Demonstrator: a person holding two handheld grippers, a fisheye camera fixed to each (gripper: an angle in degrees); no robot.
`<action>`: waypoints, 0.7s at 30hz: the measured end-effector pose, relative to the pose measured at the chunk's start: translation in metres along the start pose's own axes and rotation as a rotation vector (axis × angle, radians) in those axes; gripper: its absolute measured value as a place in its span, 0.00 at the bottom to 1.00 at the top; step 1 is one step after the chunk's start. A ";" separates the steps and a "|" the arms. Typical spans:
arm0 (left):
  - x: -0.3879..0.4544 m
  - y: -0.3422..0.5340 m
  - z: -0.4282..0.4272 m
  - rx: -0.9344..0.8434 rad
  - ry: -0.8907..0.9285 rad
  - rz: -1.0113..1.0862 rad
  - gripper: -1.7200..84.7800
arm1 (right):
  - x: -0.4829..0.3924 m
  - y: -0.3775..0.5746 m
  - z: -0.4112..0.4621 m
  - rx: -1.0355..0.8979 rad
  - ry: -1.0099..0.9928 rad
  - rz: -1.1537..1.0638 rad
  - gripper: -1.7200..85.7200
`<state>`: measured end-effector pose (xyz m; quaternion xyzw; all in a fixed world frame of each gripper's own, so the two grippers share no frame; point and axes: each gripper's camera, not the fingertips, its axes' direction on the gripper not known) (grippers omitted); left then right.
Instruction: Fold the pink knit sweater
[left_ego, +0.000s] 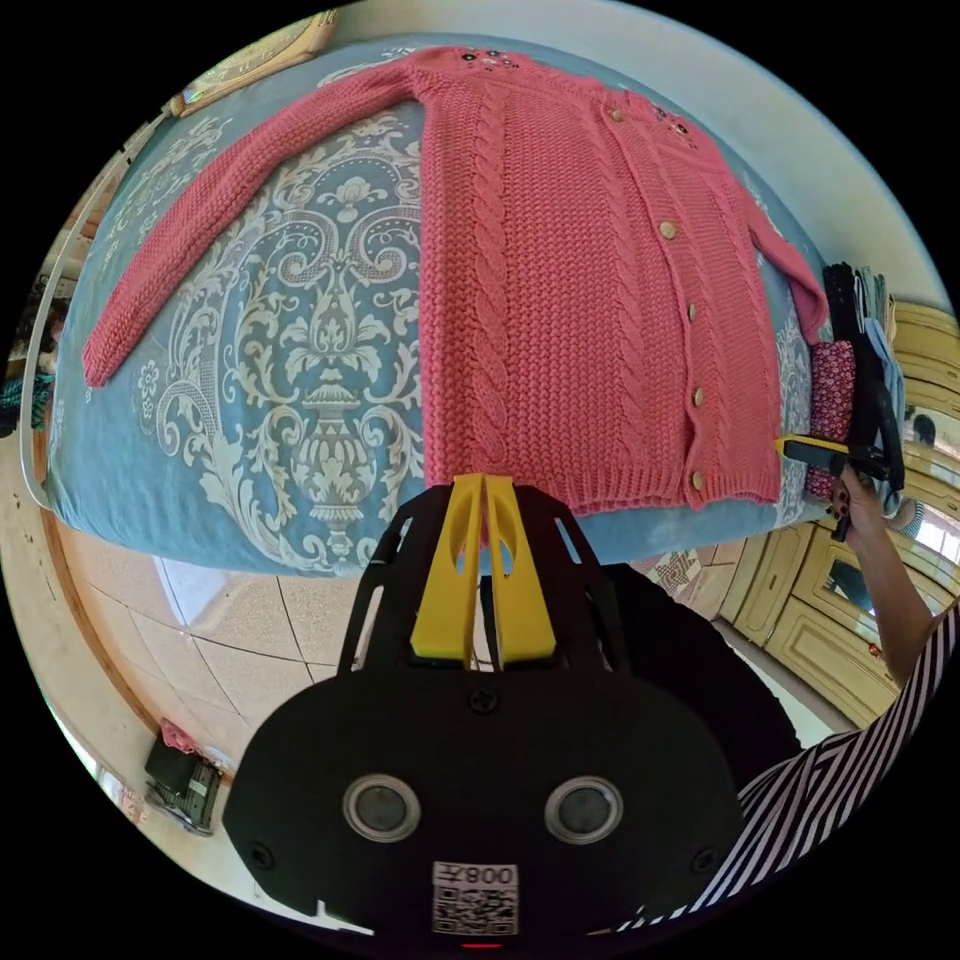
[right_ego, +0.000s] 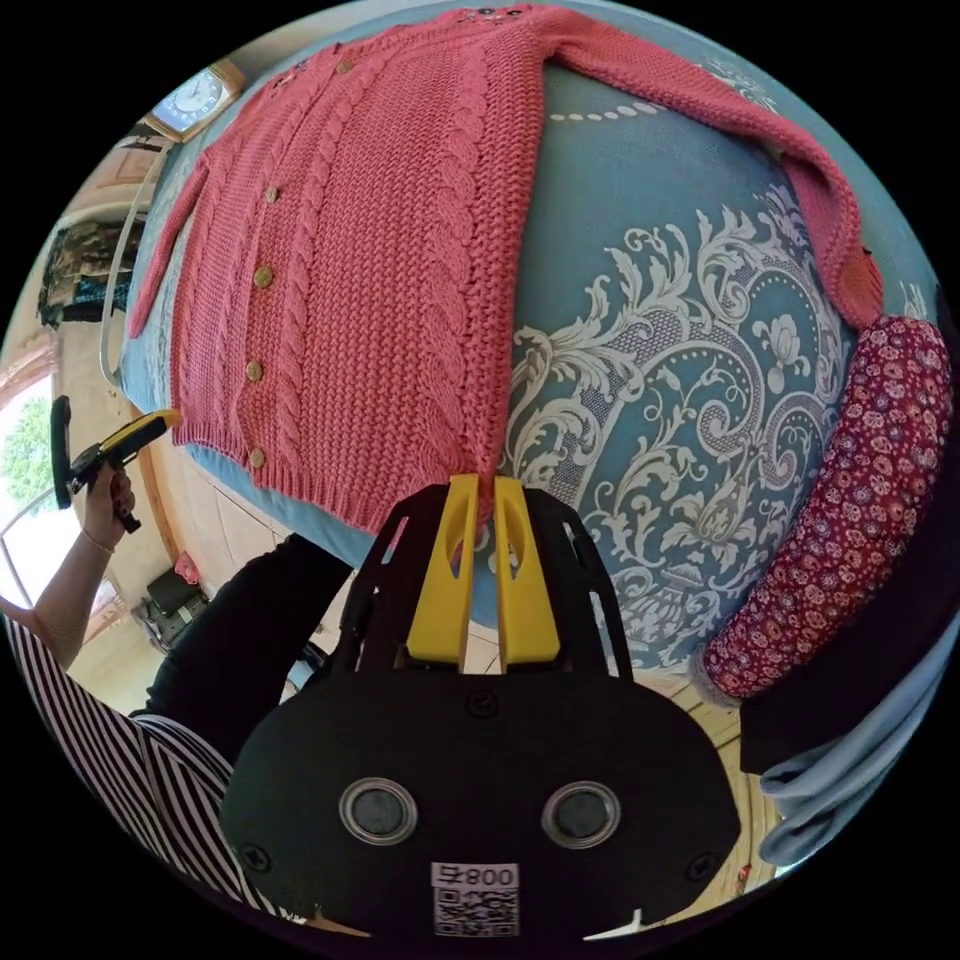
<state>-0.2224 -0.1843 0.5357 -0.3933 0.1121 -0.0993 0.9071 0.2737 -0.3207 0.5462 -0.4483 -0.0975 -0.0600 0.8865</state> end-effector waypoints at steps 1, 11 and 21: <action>0.004 -0.001 0.002 -0.018 -0.004 -0.001 0.03 | 0.006 0.004 0.000 0.008 -0.034 0.024 0.07; 0.148 -0.084 -0.050 0.162 0.263 0.276 0.10 | 0.078 0.044 -0.107 0.399 0.179 0.172 0.11; 0.460 -0.258 -0.082 0.208 0.308 1.000 0.12 | 0.146 0.070 -0.088 0.492 0.054 0.344 0.10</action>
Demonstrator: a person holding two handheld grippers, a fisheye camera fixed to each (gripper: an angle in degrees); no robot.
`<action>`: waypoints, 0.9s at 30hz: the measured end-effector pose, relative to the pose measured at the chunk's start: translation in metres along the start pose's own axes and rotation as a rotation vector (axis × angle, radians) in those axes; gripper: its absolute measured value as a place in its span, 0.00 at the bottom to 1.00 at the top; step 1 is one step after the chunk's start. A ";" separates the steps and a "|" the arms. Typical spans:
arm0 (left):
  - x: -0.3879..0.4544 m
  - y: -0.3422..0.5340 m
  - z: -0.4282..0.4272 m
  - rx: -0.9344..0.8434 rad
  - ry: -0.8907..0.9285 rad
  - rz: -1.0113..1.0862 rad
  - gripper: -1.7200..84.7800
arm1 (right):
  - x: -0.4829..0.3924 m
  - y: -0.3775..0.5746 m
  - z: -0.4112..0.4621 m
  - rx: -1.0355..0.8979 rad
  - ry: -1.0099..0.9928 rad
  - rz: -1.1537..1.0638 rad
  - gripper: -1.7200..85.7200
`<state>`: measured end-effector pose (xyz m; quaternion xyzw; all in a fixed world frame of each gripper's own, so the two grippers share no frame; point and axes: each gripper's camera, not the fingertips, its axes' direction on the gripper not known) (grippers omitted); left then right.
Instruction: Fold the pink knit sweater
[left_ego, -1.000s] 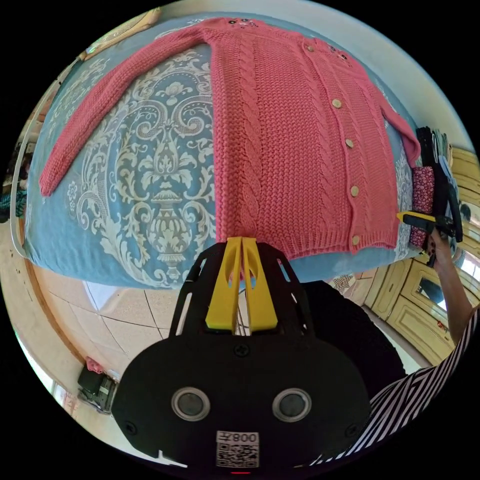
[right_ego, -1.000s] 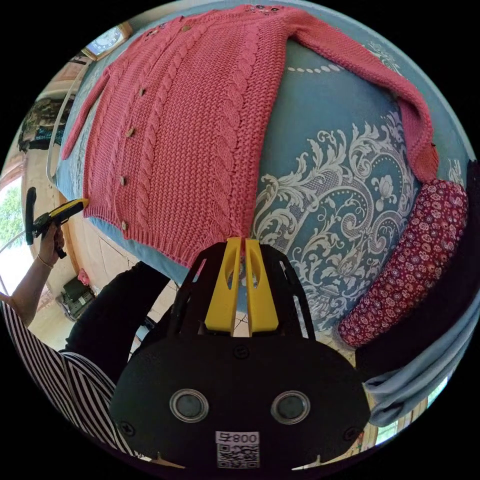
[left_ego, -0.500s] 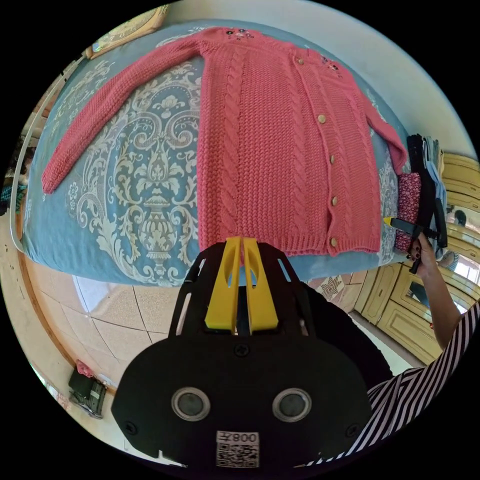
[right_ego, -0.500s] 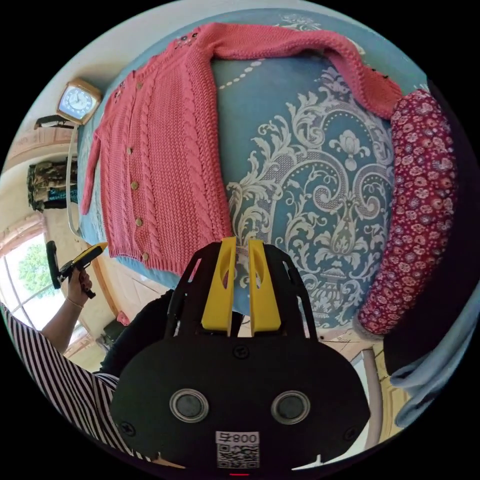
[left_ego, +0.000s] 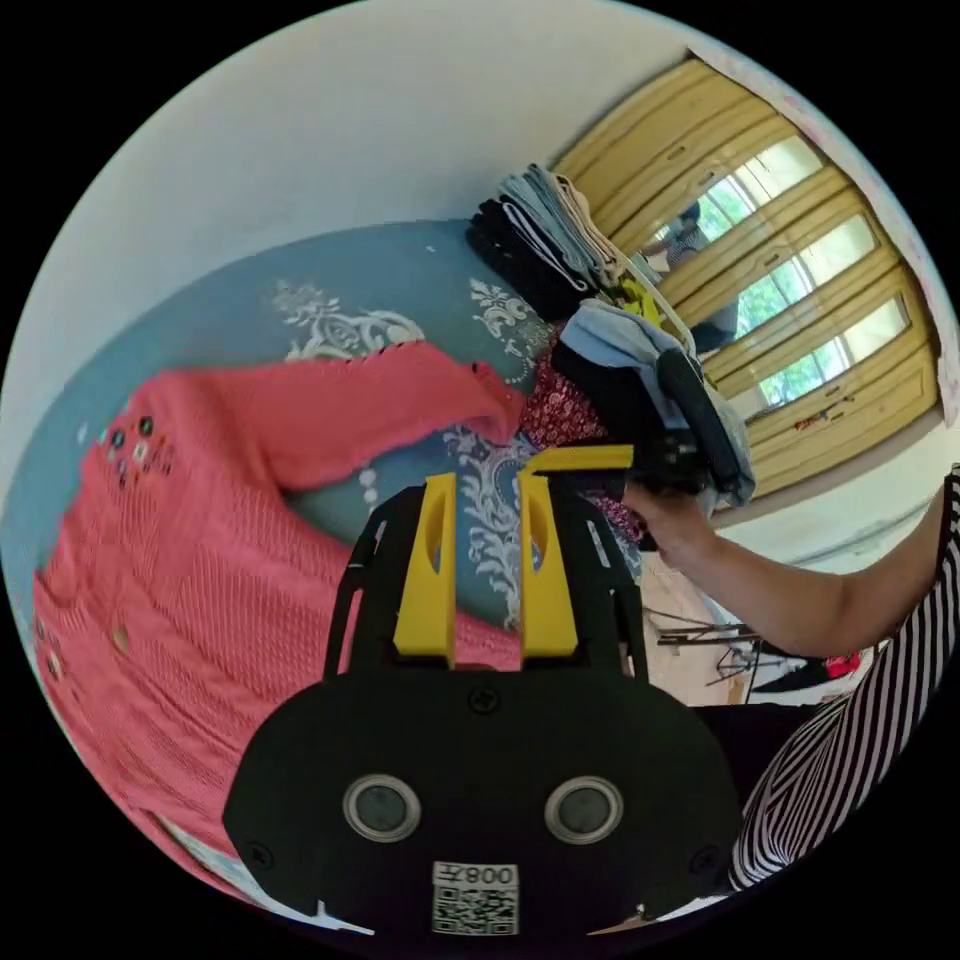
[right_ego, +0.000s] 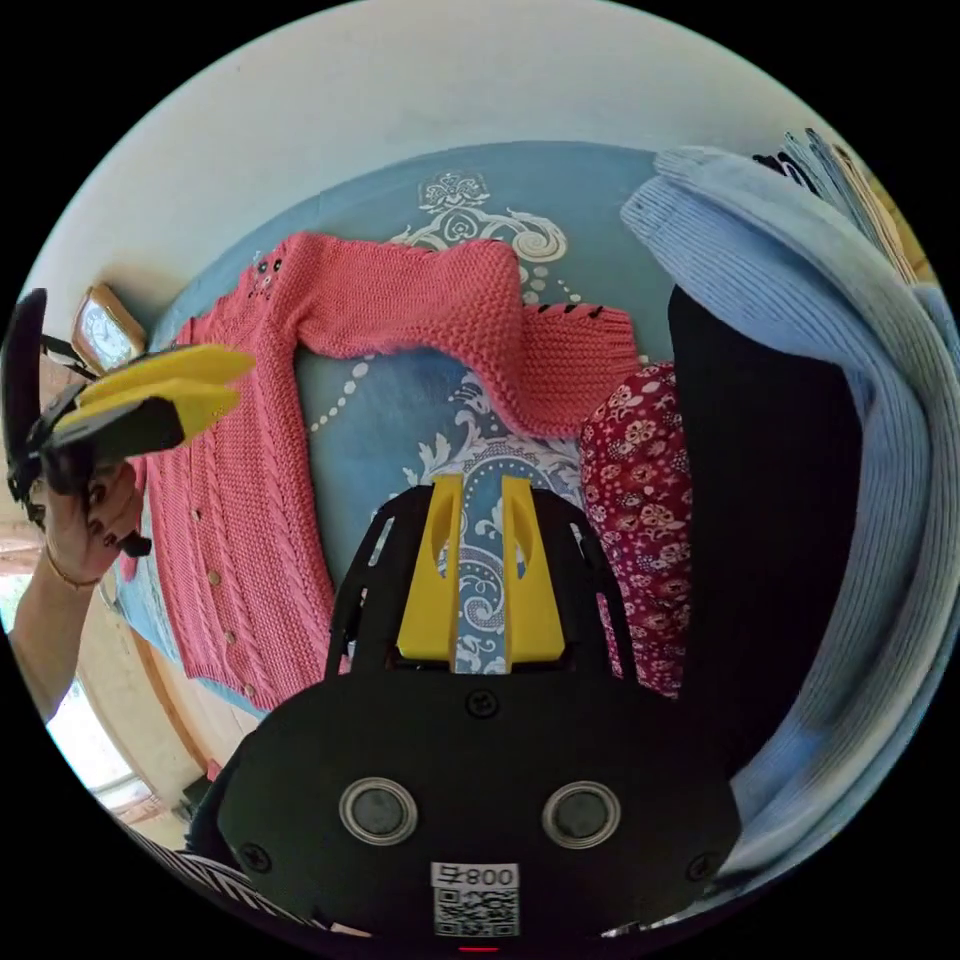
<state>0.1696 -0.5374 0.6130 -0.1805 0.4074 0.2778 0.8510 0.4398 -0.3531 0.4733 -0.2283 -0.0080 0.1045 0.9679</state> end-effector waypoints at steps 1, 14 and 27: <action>0.003 -0.018 0.007 -0.012 -0.007 0.030 0.12 | 0.003 0.002 -0.001 0.014 -0.006 0.007 0.10; 0.055 -0.209 0.181 -0.431 -0.218 0.475 0.10 | 0.056 0.045 -0.014 0.164 0.003 0.088 0.06; 0.023 -0.160 0.044 -0.163 -0.099 0.474 0.04 | 0.066 0.051 -0.055 0.382 -0.042 0.137 0.12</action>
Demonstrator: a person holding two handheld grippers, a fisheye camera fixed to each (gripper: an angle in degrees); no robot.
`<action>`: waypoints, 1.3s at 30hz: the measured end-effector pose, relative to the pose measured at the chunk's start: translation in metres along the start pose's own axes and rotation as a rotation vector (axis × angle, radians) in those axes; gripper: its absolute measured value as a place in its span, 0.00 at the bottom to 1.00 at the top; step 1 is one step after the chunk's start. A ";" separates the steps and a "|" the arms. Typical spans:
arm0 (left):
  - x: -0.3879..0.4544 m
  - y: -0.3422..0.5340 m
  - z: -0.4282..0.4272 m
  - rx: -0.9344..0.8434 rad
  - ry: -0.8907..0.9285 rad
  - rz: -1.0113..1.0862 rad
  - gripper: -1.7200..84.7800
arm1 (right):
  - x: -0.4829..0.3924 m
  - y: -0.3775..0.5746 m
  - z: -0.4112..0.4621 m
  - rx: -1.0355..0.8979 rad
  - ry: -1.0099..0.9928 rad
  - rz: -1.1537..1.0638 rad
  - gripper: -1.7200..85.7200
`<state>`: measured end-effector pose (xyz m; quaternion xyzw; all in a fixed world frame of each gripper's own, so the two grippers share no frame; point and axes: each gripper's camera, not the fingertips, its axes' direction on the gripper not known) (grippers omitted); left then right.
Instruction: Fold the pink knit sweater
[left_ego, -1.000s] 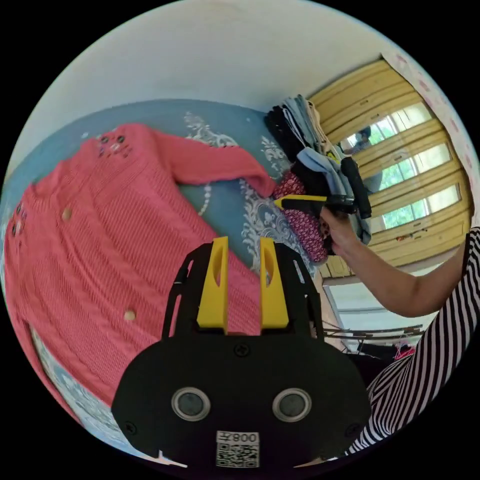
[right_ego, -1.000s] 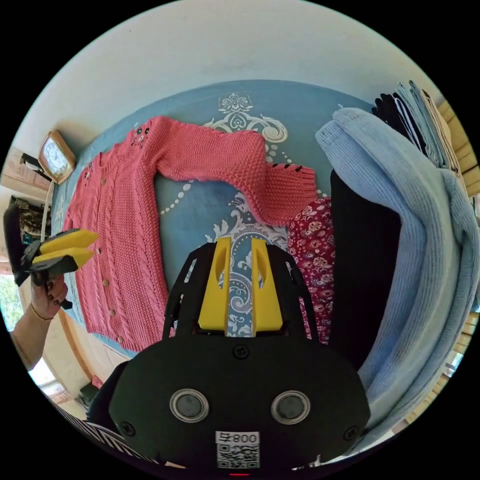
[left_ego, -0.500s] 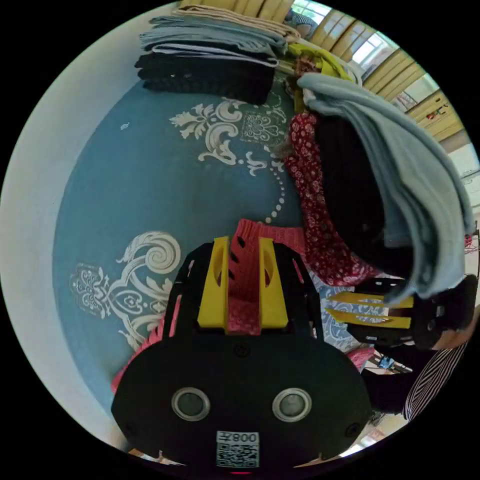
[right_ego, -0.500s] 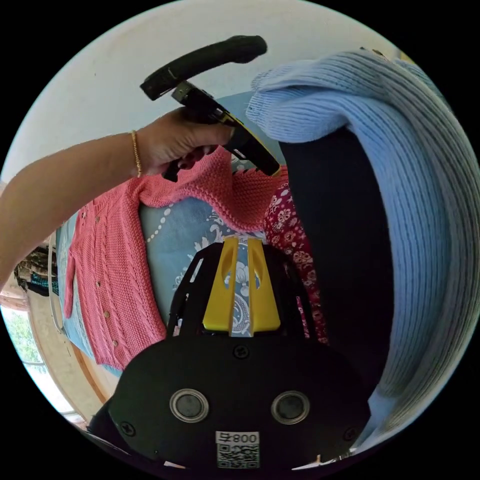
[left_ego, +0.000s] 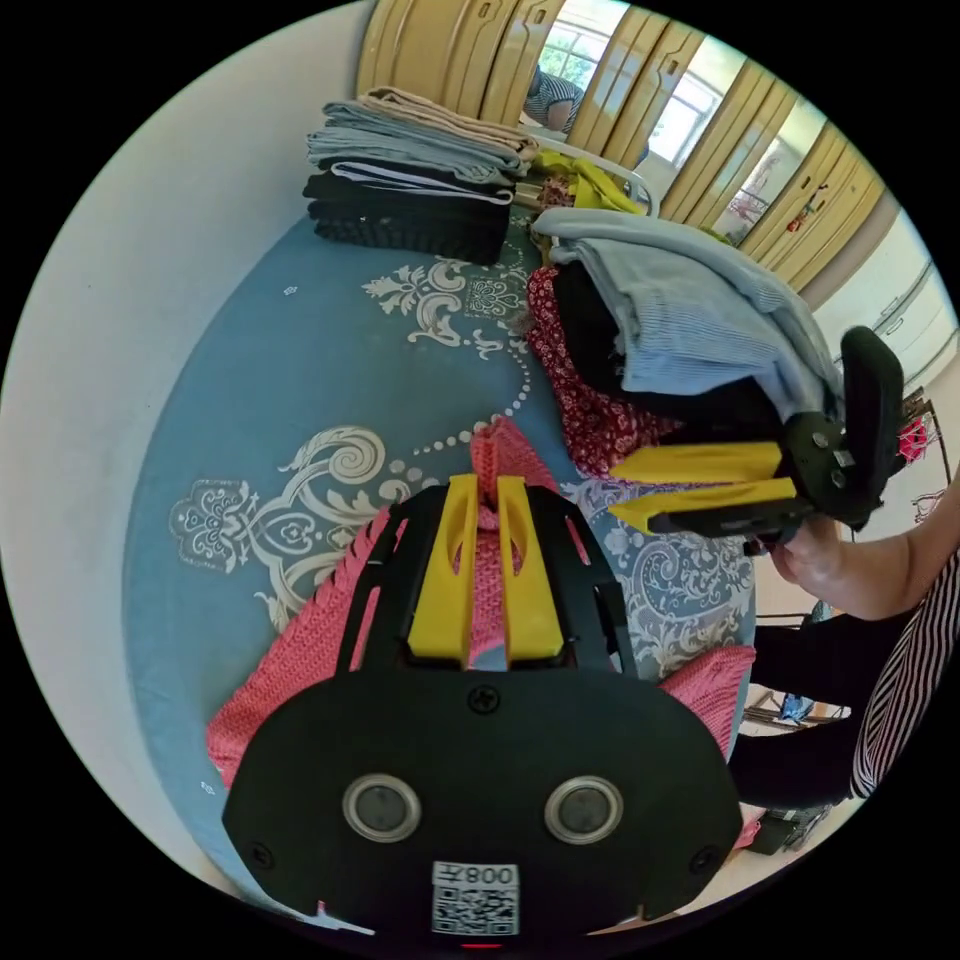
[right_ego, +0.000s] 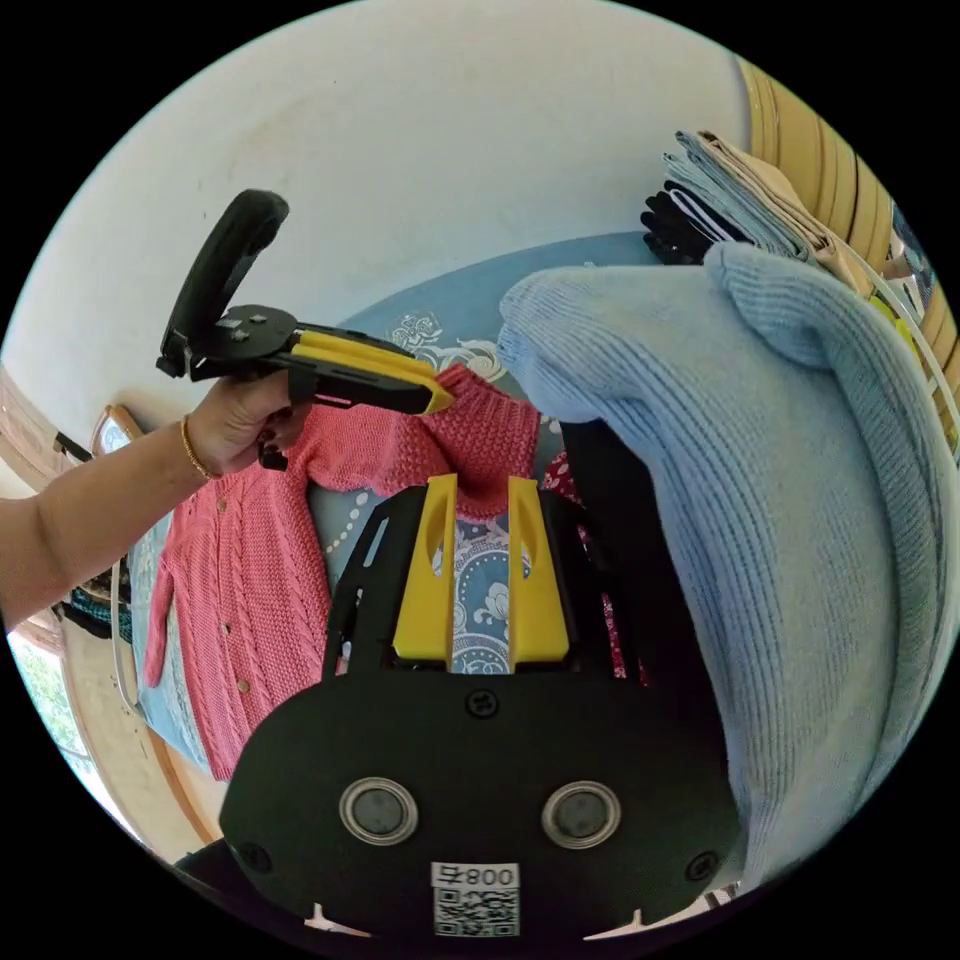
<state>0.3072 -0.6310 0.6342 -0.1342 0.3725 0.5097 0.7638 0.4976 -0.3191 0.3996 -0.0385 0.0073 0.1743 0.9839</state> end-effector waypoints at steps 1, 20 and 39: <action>-0.001 0.006 -0.006 0.010 0.006 -0.002 0.04 | -0.002 -0.001 -0.001 0.005 -0.003 -0.009 0.12; -0.032 0.195 -0.163 0.167 0.047 -0.083 0.04 | -0.061 -0.027 0.022 0.015 -0.690 -0.157 0.06; -0.040 0.604 -0.344 0.181 -0.289 -0.587 0.04 | -0.470 -0.009 0.120 -0.196 -0.942 -0.621 0.06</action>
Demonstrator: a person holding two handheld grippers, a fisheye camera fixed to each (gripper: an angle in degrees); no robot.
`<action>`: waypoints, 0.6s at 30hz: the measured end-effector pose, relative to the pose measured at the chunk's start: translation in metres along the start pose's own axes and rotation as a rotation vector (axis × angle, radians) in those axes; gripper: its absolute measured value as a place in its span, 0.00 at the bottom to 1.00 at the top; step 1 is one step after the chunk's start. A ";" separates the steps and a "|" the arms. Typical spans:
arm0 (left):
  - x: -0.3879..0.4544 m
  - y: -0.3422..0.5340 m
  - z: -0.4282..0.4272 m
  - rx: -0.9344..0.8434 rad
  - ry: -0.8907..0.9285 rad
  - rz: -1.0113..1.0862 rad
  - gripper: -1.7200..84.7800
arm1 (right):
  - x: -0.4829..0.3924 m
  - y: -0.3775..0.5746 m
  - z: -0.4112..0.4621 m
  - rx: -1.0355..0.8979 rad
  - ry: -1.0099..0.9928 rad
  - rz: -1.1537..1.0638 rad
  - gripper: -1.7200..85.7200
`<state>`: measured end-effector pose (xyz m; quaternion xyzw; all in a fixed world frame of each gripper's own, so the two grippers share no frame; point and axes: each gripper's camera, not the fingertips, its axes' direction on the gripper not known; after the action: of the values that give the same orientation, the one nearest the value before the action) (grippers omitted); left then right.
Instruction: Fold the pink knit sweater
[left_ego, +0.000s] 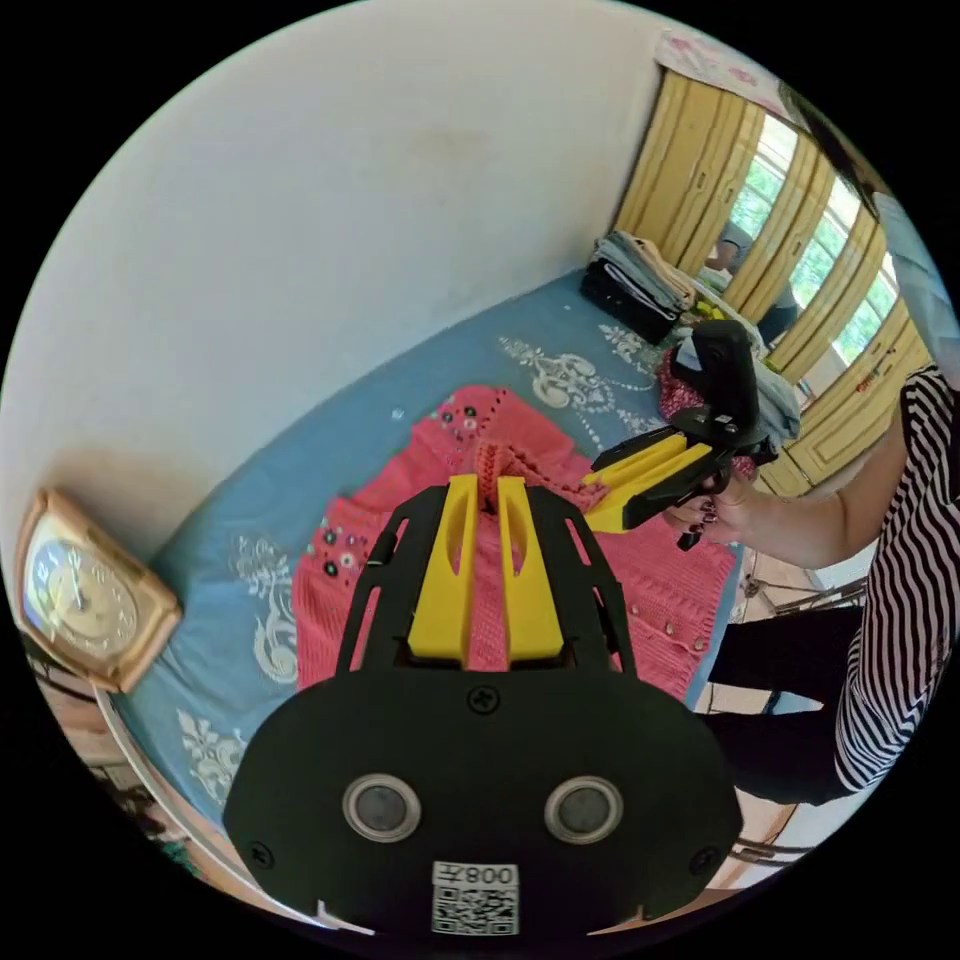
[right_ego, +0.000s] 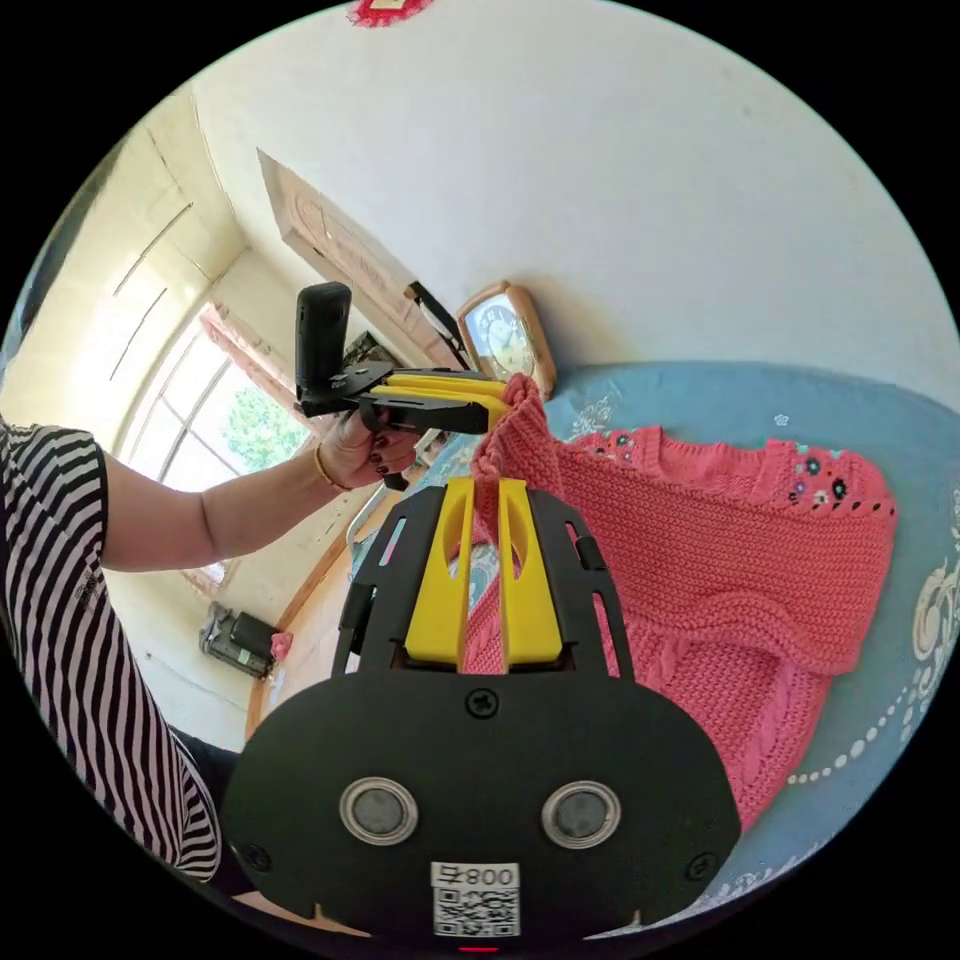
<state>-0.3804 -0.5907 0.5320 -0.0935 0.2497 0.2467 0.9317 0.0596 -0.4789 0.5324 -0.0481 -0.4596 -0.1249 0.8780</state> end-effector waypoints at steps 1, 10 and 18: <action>-0.008 0.013 0.001 -0.012 -0.005 -0.019 0.04 | -0.001 -0.002 0.014 -0.023 -0.001 0.001 0.06; -0.111 0.178 0.029 -0.126 -0.032 -0.341 0.05 | -0.005 -0.024 0.200 -0.340 0.088 -0.027 0.07; -0.147 0.285 -0.004 0.025 0.015 -0.495 0.05 | -0.030 -0.057 0.290 -0.464 0.061 -0.061 0.10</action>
<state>-0.6375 -0.4079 0.5890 -0.1422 0.2292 0.0070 0.9629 -0.2020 -0.4714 0.6722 -0.2309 -0.3930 -0.2554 0.8526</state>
